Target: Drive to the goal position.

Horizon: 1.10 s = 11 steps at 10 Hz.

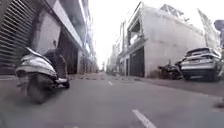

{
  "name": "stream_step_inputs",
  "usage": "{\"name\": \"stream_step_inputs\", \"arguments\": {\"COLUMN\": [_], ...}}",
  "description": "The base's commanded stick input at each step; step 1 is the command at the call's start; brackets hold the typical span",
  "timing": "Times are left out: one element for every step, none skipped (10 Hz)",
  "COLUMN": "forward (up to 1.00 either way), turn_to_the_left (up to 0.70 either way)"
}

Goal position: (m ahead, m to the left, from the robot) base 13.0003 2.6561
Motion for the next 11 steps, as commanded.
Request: {"name": "stream_step_inputs", "arguments": {"forward": [1.00, 1.00, 1.00, 1.00, 1.00, 1.00, 1.00, 1.00, 1.00, 1.00, 1.00], "turn_to_the_left": [0.00, 0.00, 0.00, 0.00, 0.00, 0.00, 0.00, 0.00, 0.00, 0.00, 0.00]}}
